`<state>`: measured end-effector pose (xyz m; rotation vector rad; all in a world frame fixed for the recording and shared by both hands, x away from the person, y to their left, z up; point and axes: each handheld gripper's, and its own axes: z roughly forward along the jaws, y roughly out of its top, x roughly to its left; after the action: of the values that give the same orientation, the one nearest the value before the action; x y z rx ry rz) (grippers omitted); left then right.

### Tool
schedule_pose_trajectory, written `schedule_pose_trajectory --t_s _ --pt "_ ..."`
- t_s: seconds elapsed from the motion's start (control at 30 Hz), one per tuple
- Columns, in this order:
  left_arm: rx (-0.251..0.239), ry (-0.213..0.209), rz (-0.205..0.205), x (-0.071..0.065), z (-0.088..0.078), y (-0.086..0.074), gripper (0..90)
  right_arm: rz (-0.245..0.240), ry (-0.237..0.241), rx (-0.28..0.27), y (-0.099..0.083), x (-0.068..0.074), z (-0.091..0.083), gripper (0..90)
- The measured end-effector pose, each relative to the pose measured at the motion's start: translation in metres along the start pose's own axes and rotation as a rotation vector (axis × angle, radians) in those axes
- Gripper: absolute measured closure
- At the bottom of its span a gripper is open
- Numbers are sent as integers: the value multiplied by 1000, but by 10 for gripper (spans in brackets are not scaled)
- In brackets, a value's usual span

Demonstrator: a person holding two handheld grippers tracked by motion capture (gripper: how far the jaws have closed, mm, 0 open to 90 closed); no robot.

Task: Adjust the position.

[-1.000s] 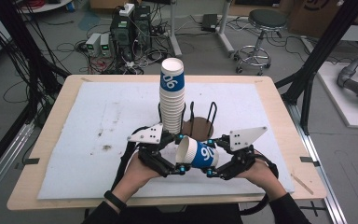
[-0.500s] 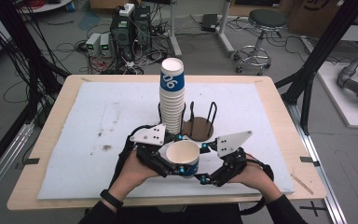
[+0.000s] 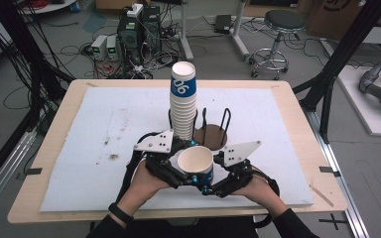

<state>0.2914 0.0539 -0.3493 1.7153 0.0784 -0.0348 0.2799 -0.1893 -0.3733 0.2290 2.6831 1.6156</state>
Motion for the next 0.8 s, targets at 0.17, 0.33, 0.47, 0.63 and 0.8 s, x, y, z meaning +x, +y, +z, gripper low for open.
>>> schedule_pose_trajectory --t_s 0.17,0.33,0.47,0.63,0.8 --pt "-92 -17 -25 -1 0 -3 167 -1 8 -73 1 0 -7 304" --pt "-136 -7 -31 -1 1 -3 167 21 21 -134 1 -1 -13 304" --pt "-164 -12 -38 0 -2 -1 188 14 9 -130 -1 -1 -12 304" --pt "-154 -10 -32 -1 0 0 217 11 1 -134 -1 -1 -10 304" --pt "-143 -6 -22 -2 1 0 223 1 -5 -118 -1 0 -9 293"
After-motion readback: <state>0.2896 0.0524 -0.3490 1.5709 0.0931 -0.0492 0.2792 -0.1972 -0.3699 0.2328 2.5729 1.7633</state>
